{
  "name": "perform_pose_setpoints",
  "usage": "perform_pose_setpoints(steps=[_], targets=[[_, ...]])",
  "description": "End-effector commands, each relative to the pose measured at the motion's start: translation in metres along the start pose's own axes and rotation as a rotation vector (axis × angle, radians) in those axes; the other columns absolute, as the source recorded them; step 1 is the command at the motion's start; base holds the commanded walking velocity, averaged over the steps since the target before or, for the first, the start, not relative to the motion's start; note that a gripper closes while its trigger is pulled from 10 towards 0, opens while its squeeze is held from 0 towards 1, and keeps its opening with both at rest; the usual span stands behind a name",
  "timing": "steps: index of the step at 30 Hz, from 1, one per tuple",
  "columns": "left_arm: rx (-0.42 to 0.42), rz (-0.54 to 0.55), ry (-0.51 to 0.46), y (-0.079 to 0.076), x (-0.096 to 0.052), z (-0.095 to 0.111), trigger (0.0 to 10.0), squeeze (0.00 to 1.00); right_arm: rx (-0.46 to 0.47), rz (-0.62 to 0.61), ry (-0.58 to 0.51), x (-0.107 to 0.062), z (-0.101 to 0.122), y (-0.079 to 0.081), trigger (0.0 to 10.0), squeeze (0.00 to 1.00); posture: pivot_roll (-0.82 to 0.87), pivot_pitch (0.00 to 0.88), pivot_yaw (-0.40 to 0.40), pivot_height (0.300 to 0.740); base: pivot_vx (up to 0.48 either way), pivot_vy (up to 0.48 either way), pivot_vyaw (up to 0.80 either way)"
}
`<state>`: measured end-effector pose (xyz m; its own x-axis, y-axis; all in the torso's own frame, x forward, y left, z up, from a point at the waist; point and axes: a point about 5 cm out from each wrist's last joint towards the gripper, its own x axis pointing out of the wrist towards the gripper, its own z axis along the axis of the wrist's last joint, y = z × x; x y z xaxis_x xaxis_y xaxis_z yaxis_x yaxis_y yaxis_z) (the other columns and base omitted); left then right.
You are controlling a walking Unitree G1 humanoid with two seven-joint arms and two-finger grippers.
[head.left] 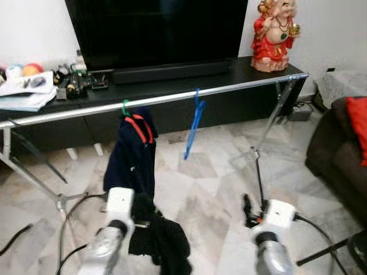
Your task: Hang hanger
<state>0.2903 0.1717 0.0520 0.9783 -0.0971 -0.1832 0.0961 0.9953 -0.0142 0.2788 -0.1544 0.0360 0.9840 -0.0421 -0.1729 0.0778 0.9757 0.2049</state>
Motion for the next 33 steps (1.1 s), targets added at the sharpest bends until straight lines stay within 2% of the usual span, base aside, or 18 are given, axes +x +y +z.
perform_pose_setpoints(steps=[1, 33], targets=[[0.008, -0.018, -0.034, -0.0057, 0.0021, 0.0078, 10.0, 0.0, -0.012, -0.026, 0.007, -0.0019, -0.0012, -0.0087, 10.0, 0.0, 0.04, 0.046, 0.057, 0.74, 0.0, 0.0, 0.0], [-0.017, -0.021, -0.042, -0.0048, -0.0009, 0.0089, 10.0, 0.0, -0.004, -0.048, -0.014, -0.0004, 0.0019, -0.0102, 10.0, 0.0, 0.05, 0.036, 0.063, 0.74, 0.0, 0.0, 0.0]])
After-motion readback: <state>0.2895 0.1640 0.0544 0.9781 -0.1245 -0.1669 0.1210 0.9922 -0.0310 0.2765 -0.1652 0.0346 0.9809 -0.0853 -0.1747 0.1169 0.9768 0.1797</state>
